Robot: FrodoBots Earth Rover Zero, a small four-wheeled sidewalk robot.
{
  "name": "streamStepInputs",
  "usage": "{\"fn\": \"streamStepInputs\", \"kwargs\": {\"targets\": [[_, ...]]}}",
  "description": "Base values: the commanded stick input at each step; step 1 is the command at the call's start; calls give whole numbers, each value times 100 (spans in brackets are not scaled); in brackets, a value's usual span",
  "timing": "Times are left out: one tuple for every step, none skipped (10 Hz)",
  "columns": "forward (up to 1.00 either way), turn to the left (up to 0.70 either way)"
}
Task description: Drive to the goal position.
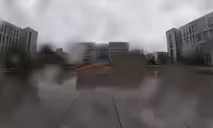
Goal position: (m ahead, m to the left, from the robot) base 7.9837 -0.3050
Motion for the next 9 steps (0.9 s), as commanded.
{"fn": "streamStepInputs", "kwargs": {"targets": [[100,0],[100,-3],[100,-22],[100,-37],[100,0],[100,0],[100,0],[100,0],[100,0]]}}
